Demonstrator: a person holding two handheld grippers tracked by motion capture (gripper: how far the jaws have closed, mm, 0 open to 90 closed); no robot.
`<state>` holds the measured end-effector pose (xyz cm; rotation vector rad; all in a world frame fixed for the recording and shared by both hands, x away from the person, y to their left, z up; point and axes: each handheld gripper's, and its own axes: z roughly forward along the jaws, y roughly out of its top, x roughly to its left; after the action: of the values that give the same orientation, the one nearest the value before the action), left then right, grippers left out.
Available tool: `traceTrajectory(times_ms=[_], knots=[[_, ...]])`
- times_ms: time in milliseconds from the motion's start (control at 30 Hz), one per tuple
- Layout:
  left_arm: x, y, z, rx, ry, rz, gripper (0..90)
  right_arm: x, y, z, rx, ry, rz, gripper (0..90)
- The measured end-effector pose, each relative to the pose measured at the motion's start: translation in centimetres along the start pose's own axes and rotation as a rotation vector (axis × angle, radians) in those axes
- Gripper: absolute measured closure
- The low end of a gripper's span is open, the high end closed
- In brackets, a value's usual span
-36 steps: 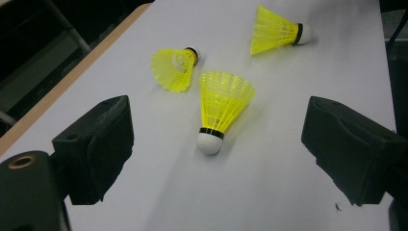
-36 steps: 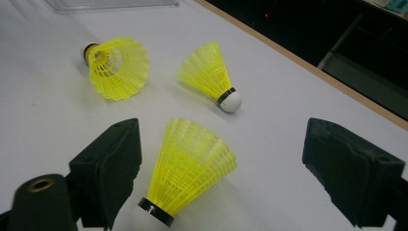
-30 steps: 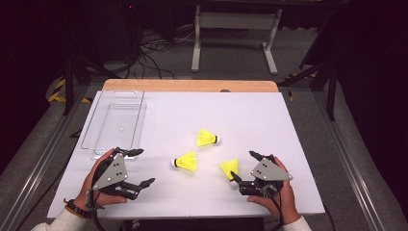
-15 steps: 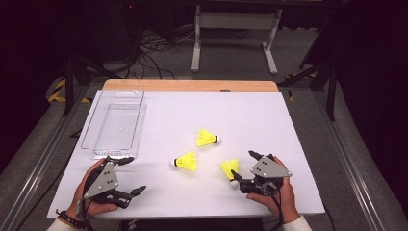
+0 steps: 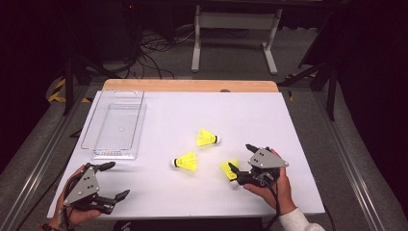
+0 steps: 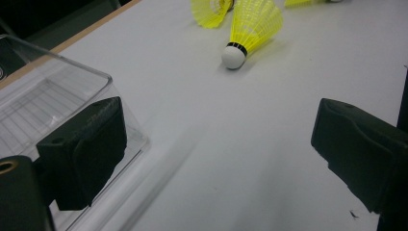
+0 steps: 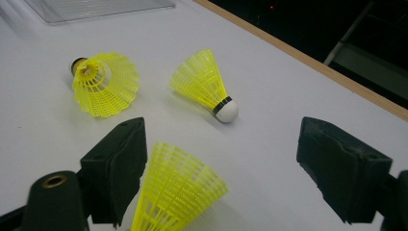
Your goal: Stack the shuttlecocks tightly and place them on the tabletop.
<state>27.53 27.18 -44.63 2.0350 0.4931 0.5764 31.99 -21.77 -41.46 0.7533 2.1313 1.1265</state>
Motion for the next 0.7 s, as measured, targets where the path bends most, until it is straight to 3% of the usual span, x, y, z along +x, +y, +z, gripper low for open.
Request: traceTrajectory(times_ms=[167, 267, 333, 567, 700], knots=[[0.0, -0.3, -0.3, 0.002, 0.01, -0.012, 6.4, -0.4, 0.8, 0.2, 0.001, 0.024, 0.003, 21.7], [0.1, -0.4, -0.3, 0.003, 0.011, -0.016, 6.5, -0.7, 1.3, 0.4, 0.002, 0.065, 0.005, 23.6], [0.0, -0.4, -0.3, 0.009, 0.008, -0.015, 6.7, -0.6, 1.6, 0.6, 0.018, 0.114, -0.01, 23.7], [0.0, -0.4, 0.1, 0.015, -0.008, -0.017, 6.8, -0.4, 1.2, 1.7, 0.107, 0.21, -0.034, 19.4], [0.0, -0.4, 0.3, 0.022, -0.013, -0.017, 6.6, -0.6, 0.8, 2.5, 0.139, 0.243, -0.04, 18.5]])
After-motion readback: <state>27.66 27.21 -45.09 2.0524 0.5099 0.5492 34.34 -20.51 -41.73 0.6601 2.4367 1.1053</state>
